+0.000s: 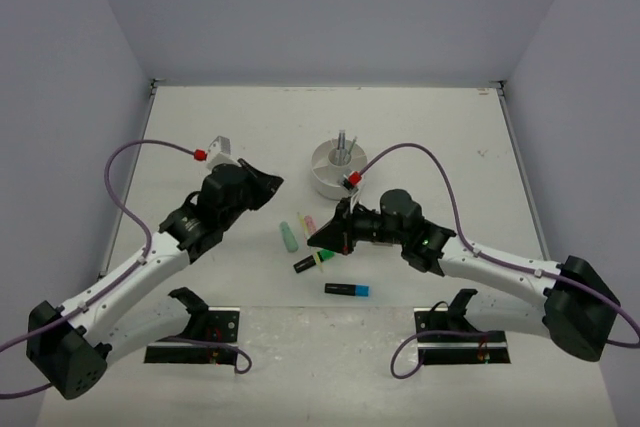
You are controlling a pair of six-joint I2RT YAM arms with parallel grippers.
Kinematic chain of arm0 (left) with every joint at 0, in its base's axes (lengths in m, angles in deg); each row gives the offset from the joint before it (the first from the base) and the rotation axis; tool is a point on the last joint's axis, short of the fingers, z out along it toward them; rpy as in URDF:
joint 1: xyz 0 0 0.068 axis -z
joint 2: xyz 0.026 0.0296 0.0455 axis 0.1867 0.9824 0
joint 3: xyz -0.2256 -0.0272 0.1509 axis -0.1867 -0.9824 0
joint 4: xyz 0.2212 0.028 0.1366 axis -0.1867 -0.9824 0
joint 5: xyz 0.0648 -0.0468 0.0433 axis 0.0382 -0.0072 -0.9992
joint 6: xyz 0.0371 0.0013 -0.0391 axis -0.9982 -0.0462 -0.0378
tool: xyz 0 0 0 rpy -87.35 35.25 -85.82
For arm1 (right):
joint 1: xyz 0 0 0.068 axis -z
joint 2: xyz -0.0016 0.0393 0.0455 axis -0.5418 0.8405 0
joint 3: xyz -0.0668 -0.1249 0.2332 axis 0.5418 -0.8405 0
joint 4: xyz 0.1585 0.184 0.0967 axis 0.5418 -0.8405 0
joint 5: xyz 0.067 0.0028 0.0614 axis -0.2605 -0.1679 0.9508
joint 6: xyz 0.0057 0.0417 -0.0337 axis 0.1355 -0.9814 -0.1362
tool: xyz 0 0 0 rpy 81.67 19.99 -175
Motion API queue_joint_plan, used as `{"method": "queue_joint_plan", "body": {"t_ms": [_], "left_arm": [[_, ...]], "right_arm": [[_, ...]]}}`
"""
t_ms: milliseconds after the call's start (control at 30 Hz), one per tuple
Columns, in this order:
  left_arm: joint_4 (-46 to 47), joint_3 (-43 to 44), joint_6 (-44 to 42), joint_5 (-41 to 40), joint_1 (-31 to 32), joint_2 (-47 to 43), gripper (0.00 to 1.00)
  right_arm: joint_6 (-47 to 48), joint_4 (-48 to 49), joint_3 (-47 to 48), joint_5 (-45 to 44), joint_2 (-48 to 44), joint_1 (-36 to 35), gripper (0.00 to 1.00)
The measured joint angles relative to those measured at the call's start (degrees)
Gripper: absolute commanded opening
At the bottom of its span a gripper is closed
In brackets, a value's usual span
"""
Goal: Sort the stationery into containers
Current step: Close the pen cap on the pen.
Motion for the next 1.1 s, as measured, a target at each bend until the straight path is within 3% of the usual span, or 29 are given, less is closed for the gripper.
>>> {"method": "queue_joint_plan", "body": {"t_ms": [167, 400, 1100], "left_arm": [[13.1, -3.9, -10.6, 10.8, 0.2, -4.5, 0.00], [20.6, -7.6, -17.6, 19.1, 0.3, -12.4, 0.00], [20.2, -8.6, -19.9, 19.3, 0.3, -13.2, 0.00]], "right_arm": [[-3.8, 8.2, 0.0, -5.5, 1.8, -2.5, 0.00], [-3.3, 9.0, 1.4, -12.2, 1.8, -2.9, 0.00], [1.3, 5.8, 3.2, -15.9, 0.8, -2.9, 0.00]]}}
